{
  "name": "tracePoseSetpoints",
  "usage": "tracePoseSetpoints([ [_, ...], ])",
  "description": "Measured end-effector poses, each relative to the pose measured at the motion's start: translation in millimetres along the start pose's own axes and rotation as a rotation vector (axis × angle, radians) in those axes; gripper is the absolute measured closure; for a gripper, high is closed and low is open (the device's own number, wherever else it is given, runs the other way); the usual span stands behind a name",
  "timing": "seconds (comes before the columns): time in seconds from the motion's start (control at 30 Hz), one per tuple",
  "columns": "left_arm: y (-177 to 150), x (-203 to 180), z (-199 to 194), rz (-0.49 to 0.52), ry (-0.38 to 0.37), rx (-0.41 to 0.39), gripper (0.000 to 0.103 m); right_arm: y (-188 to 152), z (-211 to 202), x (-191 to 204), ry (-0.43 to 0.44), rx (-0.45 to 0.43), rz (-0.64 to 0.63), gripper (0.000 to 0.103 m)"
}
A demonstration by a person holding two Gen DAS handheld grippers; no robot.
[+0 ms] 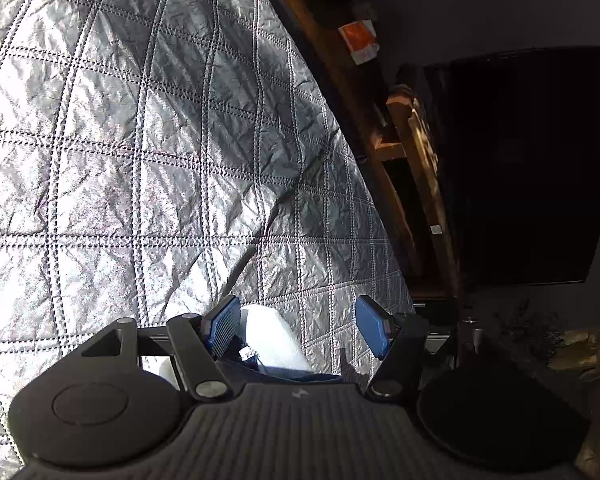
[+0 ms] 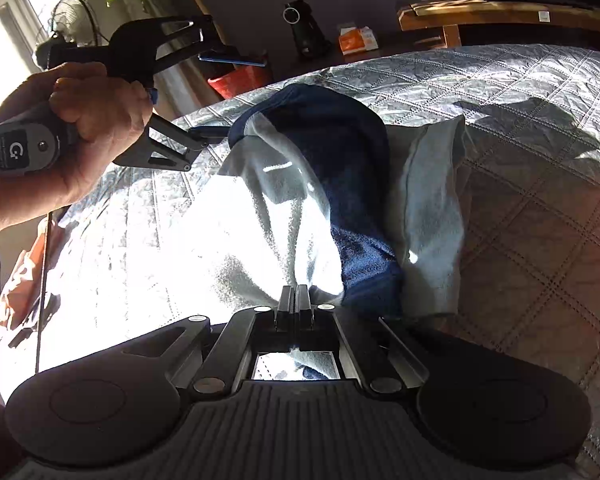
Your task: Fold clothes
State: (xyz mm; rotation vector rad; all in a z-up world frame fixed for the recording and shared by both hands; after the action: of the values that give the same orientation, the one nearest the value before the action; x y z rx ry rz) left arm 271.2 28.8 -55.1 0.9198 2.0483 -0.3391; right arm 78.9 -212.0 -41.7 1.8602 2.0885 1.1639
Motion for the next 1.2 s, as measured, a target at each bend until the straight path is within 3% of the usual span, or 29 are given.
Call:
tracePoseSetpoints([
  [0.1,-5,-1,-16,0.068,0.099,-0.040,0.041,-2,-2,0,0.003,-0.001,0.003,0.103],
  [0.2,-14,13,-23,0.070,0.138,-0.019,0.042,-3,-3,1,0.006,-0.002,0.006,0.103],
  [0.4,-22,31,0,-0.049,0.030,0.084,0.040,-7,-6,1,0.013,-0.004,0.013,0.103],
  [0.47,-20,30,6,-0.060,0.010,0.084,0.032,-6,-4,2,0.013,-0.004,0.013,0.103],
  [0.73,12,27,38,-0.174,-0.100,0.094,0.027,-5,0,2,0.010,-0.007,0.004,0.103],
  [0.83,17,24,49,-0.190,-0.110,0.091,0.028,-6,0,2,0.010,-0.009,0.002,0.103],
  [0.97,22,18,49,-0.224,-0.212,0.080,0.033,-7,-1,2,0.012,-0.010,-0.002,0.103],
  [1.03,23,11,41,-0.217,-0.265,0.072,0.031,-7,-1,2,0.013,-0.010,-0.004,0.103],
  [1.2,9,26,7,-0.202,-0.205,0.049,0.027,-7,-2,2,0.018,-0.011,-0.003,0.103],
])
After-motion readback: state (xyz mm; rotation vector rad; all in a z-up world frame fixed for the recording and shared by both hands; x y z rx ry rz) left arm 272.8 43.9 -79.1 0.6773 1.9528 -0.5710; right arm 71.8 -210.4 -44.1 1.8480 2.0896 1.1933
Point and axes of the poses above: each gripper's, at about its wrist camera, not at the fingertips, and z roughly the way its jaws point, x to its left, y to its top, the point moved 2 cm from there along z, roughly the way its jaws point, and after that the axes turned 3 degrees about x, right-handed, at the moved point
